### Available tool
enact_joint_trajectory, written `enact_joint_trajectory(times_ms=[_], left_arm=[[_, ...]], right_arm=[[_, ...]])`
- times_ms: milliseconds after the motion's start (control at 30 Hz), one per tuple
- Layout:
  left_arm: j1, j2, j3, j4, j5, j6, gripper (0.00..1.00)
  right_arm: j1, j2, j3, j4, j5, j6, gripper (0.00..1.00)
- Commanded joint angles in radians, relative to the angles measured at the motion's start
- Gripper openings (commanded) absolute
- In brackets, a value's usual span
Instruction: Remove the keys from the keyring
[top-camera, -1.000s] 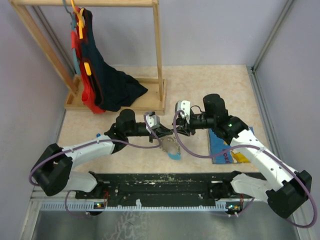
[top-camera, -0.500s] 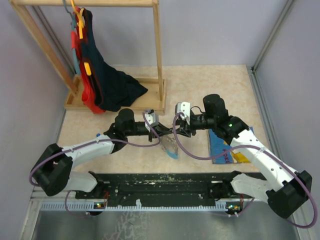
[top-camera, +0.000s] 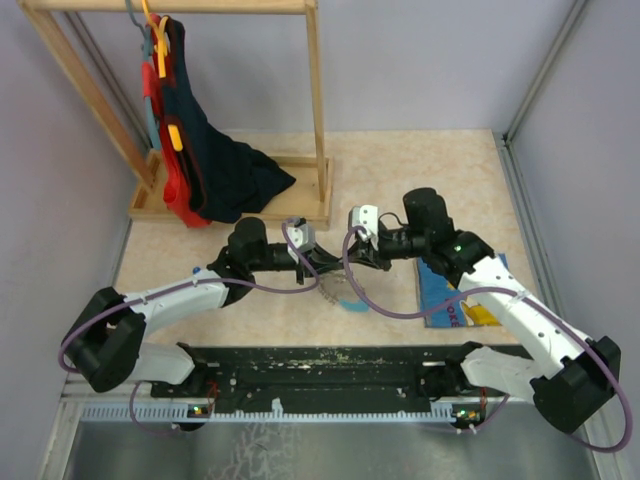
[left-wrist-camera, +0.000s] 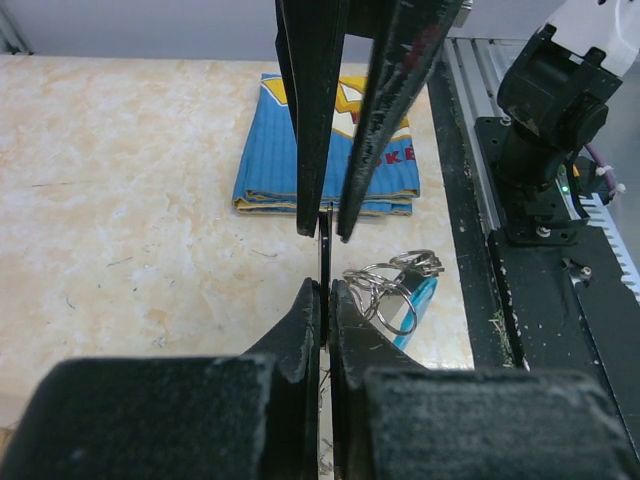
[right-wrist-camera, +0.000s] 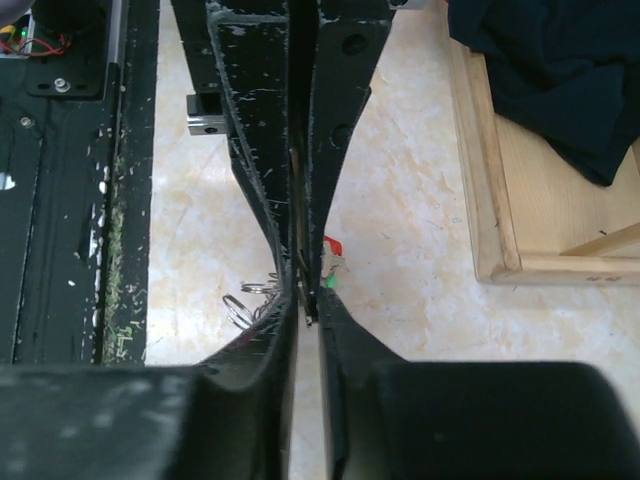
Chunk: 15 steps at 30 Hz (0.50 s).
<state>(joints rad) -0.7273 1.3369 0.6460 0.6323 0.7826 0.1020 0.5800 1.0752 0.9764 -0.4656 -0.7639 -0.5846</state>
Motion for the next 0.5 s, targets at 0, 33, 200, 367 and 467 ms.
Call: enact_joint_trajectory(times_ms=[0, 33, 200, 367, 467], left_arm=[[0.005, -0.025, -0.003, 0.082, 0.041, -0.020, 0.00], [0.006, -0.024, -0.003, 0.084, 0.043, -0.021, 0.00], [0.008, -0.019, -0.003, 0.095, 0.056, -0.031, 0.00], [0.011, -0.013, -0.002, 0.113, 0.071, -0.046, 0.00], [0.012, -0.010, -0.002, 0.119, 0.079, -0.053, 0.00]], right_arm=[[0.001, -0.001, 0.033, 0.012, -0.030, -0.017, 0.06], [0.001, 0.000, 0.033, 0.010, -0.032, -0.019, 0.03], [0.001, 0.002, 0.031, 0.008, -0.030, -0.024, 0.07], [0.001, 0.003, 0.028, 0.012, -0.029, -0.023, 0.20], [0.002, 0.005, 0.027, 0.011, -0.032, -0.023, 0.20]])
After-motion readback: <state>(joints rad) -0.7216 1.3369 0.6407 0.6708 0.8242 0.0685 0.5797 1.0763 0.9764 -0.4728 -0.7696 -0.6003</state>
